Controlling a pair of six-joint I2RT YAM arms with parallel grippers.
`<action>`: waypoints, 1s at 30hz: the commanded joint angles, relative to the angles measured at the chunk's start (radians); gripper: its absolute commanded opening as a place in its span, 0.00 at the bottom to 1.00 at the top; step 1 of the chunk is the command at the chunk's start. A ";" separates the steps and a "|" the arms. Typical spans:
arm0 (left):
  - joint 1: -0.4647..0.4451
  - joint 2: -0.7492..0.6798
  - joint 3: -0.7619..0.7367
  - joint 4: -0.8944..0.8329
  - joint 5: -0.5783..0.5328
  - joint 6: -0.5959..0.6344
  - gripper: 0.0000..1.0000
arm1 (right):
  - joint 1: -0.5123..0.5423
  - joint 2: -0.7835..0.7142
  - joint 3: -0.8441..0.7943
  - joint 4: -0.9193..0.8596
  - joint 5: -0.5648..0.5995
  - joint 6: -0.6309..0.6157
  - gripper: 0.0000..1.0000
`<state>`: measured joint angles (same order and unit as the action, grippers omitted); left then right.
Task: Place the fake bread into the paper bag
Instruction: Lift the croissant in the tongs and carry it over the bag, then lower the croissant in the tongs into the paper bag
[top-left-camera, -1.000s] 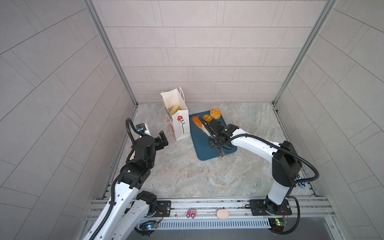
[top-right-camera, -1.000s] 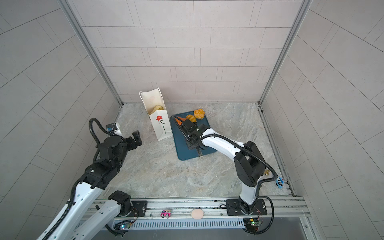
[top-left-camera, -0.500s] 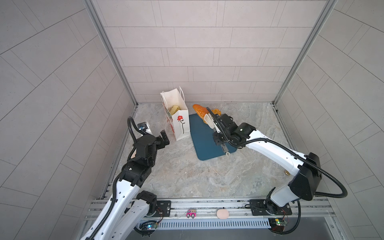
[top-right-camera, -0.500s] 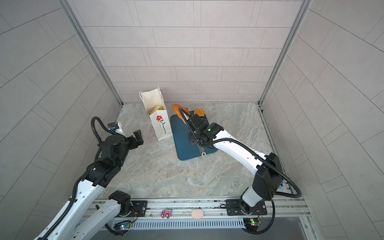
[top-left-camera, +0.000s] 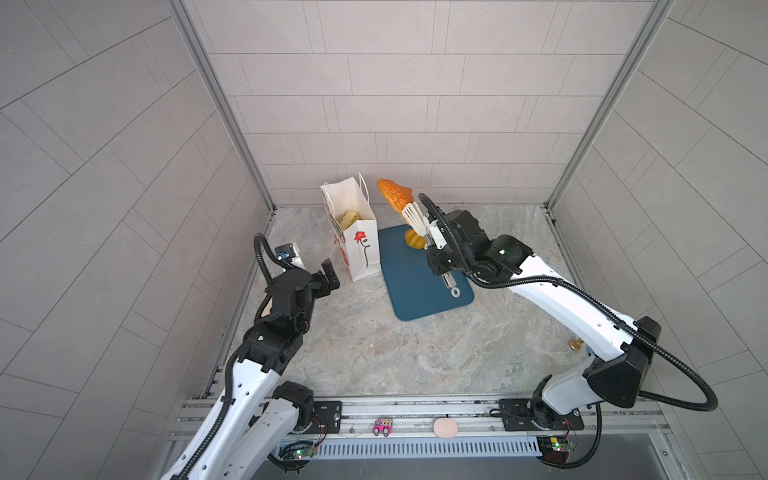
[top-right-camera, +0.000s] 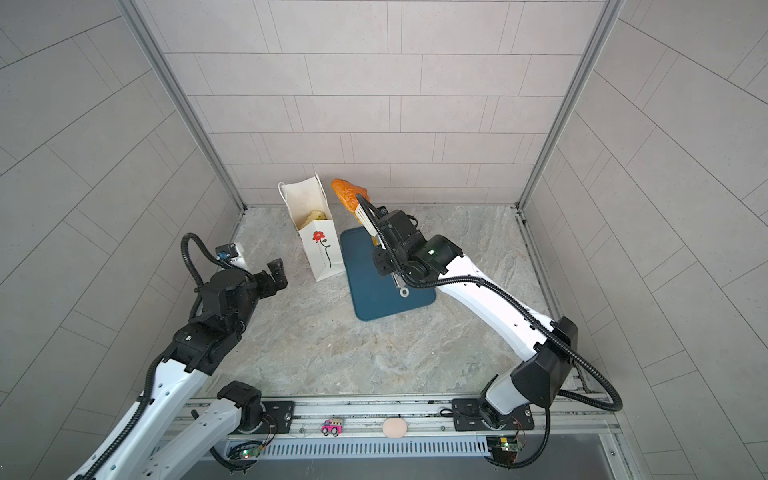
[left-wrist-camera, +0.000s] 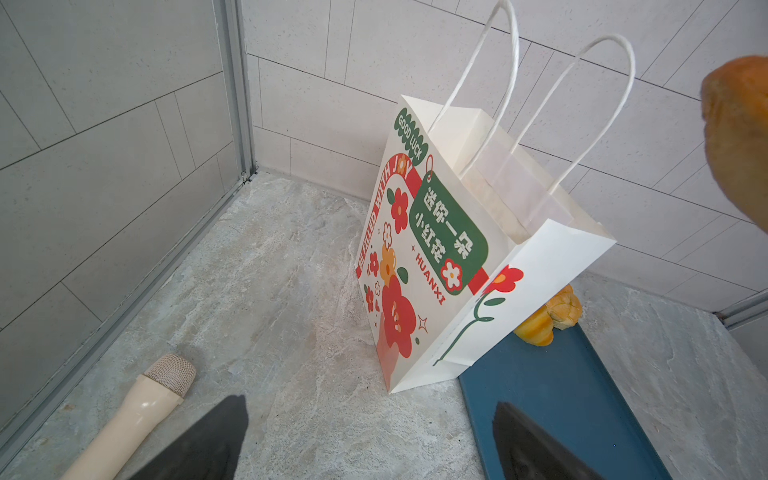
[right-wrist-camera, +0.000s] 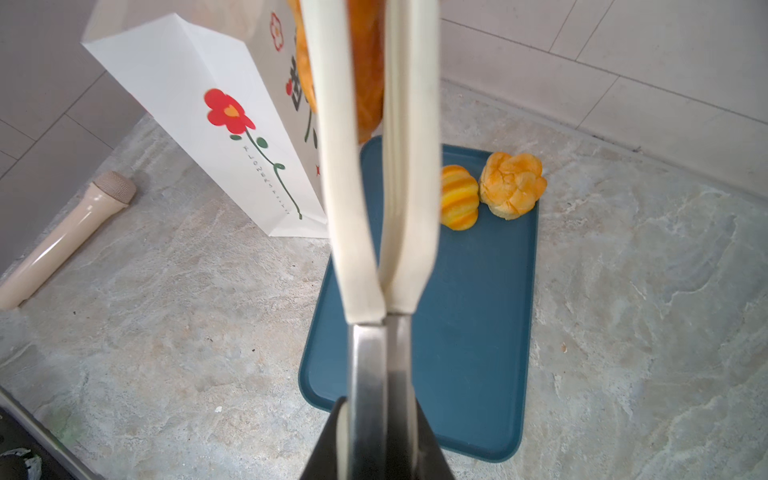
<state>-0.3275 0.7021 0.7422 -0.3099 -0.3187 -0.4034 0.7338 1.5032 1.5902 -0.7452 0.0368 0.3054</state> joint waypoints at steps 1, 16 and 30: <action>0.005 -0.007 0.026 0.017 -0.002 -0.017 1.00 | 0.017 -0.047 0.059 0.065 0.000 -0.042 0.13; 0.005 -0.014 0.022 0.011 0.002 -0.020 1.00 | 0.126 0.101 0.250 0.177 -0.078 -0.048 0.15; 0.005 -0.044 0.015 -0.014 -0.024 -0.005 1.00 | 0.111 0.330 0.455 0.092 -0.171 0.077 0.17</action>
<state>-0.3275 0.6743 0.7422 -0.3119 -0.3183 -0.4103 0.8543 1.8355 1.9900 -0.6609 -0.1253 0.3439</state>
